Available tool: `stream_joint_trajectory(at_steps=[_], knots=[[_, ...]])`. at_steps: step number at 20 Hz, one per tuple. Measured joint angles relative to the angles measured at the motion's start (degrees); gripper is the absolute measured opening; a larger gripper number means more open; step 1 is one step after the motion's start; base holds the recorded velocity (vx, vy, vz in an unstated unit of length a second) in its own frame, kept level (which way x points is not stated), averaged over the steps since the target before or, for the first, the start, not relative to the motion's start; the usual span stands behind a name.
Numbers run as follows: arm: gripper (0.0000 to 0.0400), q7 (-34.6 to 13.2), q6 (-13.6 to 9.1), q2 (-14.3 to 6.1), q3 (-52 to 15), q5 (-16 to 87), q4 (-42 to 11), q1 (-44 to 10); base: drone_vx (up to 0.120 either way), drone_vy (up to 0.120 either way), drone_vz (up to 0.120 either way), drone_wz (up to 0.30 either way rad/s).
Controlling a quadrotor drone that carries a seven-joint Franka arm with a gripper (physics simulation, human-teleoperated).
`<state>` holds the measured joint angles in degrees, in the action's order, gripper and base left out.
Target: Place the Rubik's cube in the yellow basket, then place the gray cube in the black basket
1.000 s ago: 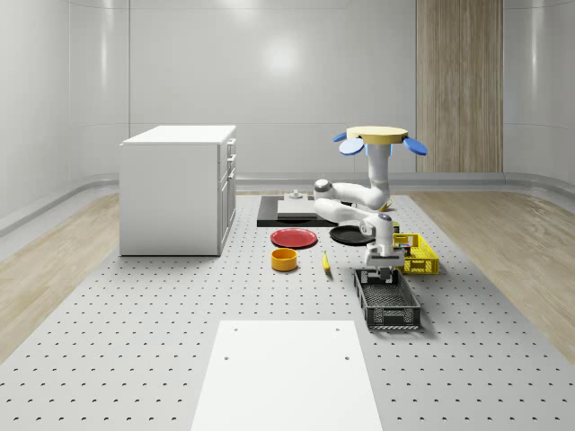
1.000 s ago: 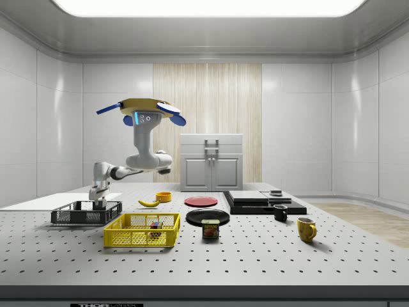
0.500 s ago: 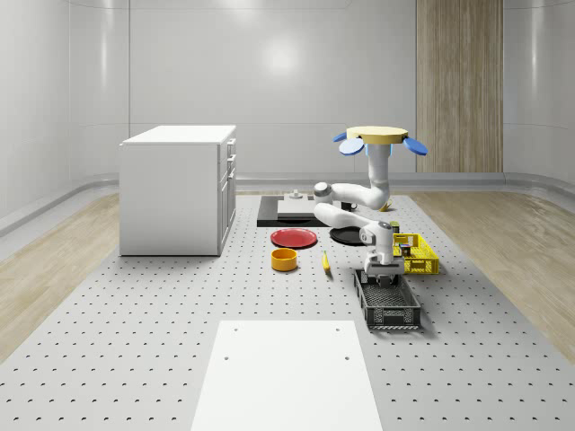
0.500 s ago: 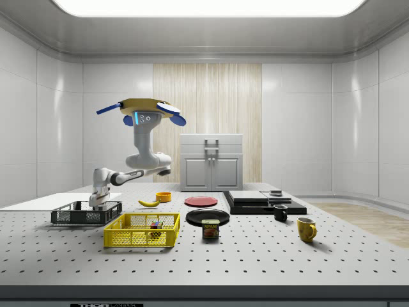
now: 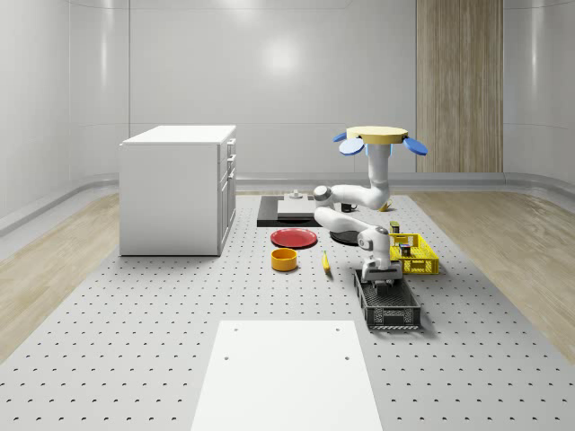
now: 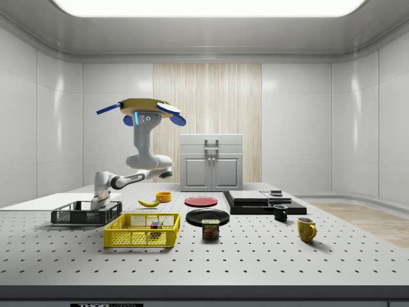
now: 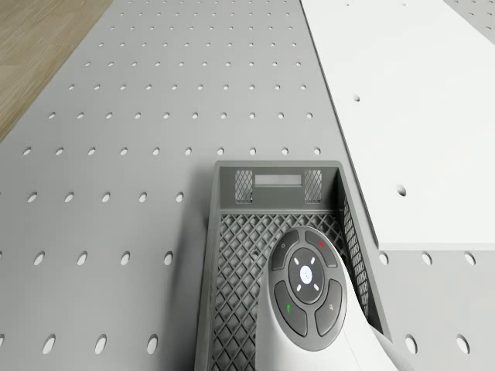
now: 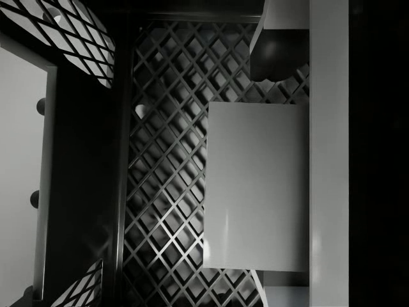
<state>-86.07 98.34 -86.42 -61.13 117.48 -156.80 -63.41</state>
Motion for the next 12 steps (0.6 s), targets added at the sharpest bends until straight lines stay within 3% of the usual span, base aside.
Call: stream_joint_trajectory(at_steps=[5, 12], knots=[[0.0389, -2.14, -2.17, 0.14, -2.61, -1.92, -1.60, 0.04, 0.000, 0.000, 0.000, 0.000], [0.0398, -3.23, -5.09, 0.02, -8.47, -7.20, -4.02, 0.95, 0.000, 0.000, 0.000, 0.000]])
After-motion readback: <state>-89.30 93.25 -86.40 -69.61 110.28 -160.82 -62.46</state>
